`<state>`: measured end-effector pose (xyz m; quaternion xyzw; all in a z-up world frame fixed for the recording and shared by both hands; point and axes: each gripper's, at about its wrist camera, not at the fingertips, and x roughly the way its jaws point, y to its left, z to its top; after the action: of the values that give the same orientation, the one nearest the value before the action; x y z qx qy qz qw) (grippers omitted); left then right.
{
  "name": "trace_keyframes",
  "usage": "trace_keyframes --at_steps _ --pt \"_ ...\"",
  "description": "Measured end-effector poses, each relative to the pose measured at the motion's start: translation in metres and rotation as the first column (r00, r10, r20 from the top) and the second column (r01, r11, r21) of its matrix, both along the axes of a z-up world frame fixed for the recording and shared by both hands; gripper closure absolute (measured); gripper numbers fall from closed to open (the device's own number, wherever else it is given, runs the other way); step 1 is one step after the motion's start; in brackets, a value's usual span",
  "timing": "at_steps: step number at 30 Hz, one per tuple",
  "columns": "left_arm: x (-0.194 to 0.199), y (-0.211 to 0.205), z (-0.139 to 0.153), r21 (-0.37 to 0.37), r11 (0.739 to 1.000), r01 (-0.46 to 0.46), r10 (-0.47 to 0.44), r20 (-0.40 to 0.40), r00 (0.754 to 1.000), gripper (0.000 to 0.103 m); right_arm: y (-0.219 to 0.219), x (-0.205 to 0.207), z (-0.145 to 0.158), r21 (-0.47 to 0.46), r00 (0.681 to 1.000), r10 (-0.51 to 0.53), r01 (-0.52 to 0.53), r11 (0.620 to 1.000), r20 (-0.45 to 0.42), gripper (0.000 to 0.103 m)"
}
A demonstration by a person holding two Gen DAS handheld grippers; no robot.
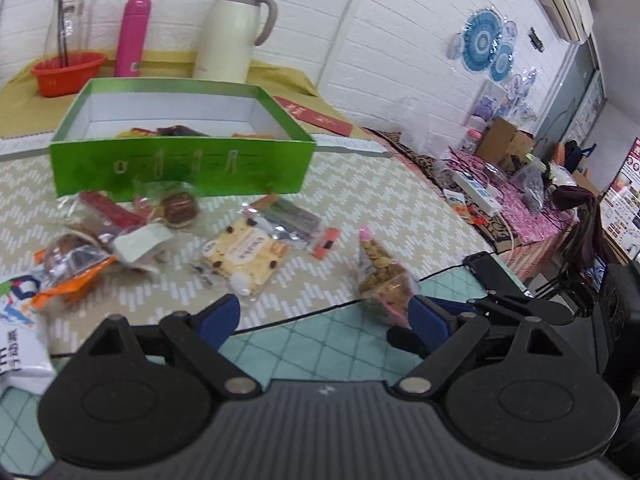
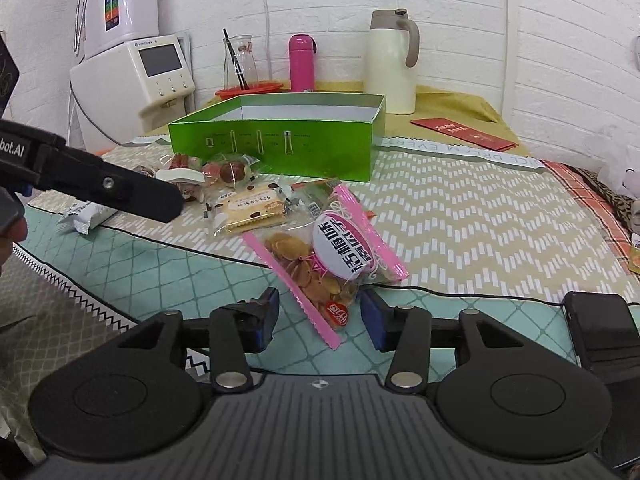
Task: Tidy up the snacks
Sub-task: 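Grasp the pink-striped cookie bag with the right gripper, then carry the pink-striped cookie bag into the green box and open the right gripper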
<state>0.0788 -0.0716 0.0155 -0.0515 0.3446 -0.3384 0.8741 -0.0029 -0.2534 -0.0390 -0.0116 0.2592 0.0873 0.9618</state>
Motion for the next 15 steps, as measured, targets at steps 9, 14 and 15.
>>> trace_keyframes --at_steps 9,14,15 --pt "0.028 -0.061 -0.008 0.011 0.990 0.139 -0.138 -0.052 0.989 0.054 0.001 0.004 -0.002 0.013 1.000 -0.002 0.001 1.000 0.017 0.008" --pt "0.045 -0.061 -0.016 -0.016 0.994 0.109 -0.110 -0.099 0.989 0.052 0.000 0.010 0.001 0.031 0.999 0.006 -0.007 0.999 0.040 0.009" --pt "0.045 -0.060 -0.015 -0.018 0.995 0.100 -0.101 -0.095 0.990 0.052 0.000 0.012 0.001 0.029 0.999 0.002 -0.004 1.000 0.043 0.009"
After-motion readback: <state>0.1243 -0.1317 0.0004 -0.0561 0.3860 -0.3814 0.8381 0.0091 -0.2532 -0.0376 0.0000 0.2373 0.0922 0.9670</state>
